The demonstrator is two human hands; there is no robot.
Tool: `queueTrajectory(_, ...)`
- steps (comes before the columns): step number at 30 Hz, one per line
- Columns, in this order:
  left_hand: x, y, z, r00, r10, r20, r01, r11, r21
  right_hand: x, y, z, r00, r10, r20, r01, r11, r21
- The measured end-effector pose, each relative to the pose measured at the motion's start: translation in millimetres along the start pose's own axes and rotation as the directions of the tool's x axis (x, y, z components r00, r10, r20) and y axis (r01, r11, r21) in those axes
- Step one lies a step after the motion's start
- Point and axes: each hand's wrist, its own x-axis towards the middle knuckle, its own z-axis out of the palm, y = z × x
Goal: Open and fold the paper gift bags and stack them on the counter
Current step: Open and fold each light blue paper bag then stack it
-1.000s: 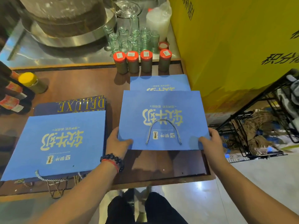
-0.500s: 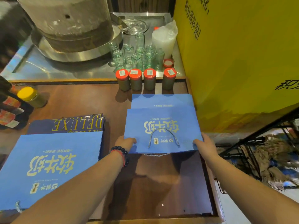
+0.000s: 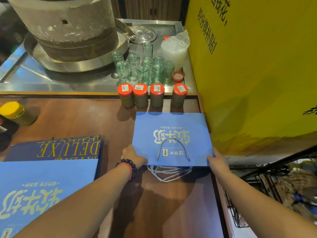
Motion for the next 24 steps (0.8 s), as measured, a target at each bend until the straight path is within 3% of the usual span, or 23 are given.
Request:
queueTrajectory(8,-3,10,4,1.000,-0.008,-0.005,0.008,1.000,0.027,1,-15,-1,1.000,0.025,-0.009,-0.026,0.984,-0.173)
queueTrajectory(11,-9,8,5,0.992,0.098,-0.078,-0.086,0.986,0.146,-22,-29,0,0.995,-0.019,-0.102,-0.019,0.932,-0.361)
queueTrajectory(13,-17,8,4,0.979,0.203,-0.027,-0.188,0.944,0.271,-39,-40,2,0.988,-0.110,-0.113,0.040,0.867,-0.496)
queueTrajectory(18,-43,-5,-15,0.934,0.337,0.115,-0.353,0.830,0.433,-87,-86,24,0.951,-0.308,-0.002,0.238,0.741,-0.628)
queueTrajectory(24,-62,-51,-76,0.918,0.388,0.089,-0.385,0.810,0.443,-151,-129,95,0.873,-0.449,0.190,0.446,0.581,-0.681)
